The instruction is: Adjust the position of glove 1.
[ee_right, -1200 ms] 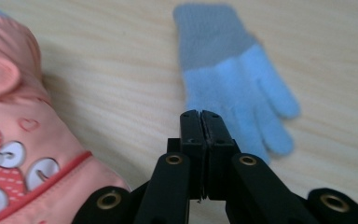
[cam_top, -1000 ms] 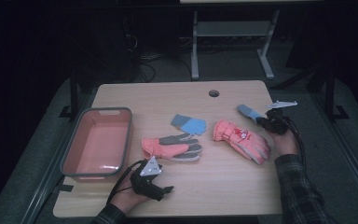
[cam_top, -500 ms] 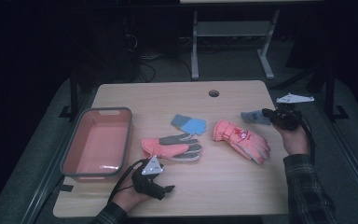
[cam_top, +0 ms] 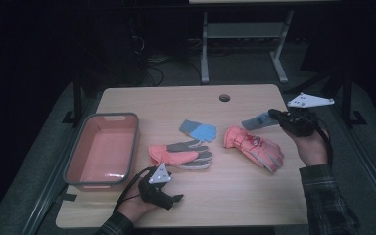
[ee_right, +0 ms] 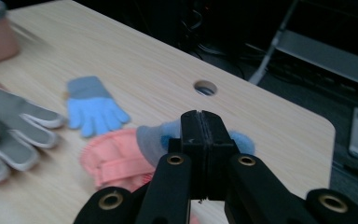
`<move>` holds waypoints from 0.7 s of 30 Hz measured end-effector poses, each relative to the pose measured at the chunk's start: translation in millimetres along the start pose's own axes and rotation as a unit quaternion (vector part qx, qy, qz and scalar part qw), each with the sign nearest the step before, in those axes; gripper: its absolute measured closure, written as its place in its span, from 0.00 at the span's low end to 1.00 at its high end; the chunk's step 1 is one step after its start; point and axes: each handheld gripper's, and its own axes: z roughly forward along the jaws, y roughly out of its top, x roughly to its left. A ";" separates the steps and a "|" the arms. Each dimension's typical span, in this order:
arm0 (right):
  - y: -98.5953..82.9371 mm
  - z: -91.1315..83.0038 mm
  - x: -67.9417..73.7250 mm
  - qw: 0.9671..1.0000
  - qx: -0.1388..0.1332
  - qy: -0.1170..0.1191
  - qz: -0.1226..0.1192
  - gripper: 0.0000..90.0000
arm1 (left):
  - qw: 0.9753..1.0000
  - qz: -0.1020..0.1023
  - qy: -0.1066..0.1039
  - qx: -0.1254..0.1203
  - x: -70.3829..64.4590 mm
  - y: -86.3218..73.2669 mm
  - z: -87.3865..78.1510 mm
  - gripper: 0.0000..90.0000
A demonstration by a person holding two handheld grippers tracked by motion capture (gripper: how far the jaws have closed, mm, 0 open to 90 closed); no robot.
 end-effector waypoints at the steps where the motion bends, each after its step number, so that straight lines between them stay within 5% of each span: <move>1: 2.5 -3.5 5.0 1.000 -0.004 0.004 -0.008 1.00 | 1.000 0.000 0.000 0.000 0.0 0.0 0.0 0.13; 11: -0.8 -19.9 42.9 0.997 -0.016 0.060 -0.036 1.00 | 1.000 -0.001 0.000 0.001 -0.2 0.1 -0.2 0.13; 21: -25.4 -29.7 87.9 0.989 0.002 0.138 -0.044 0.99 | 1.000 -0.004 -0.001 -0.001 -0.6 -0.2 0.1 0.13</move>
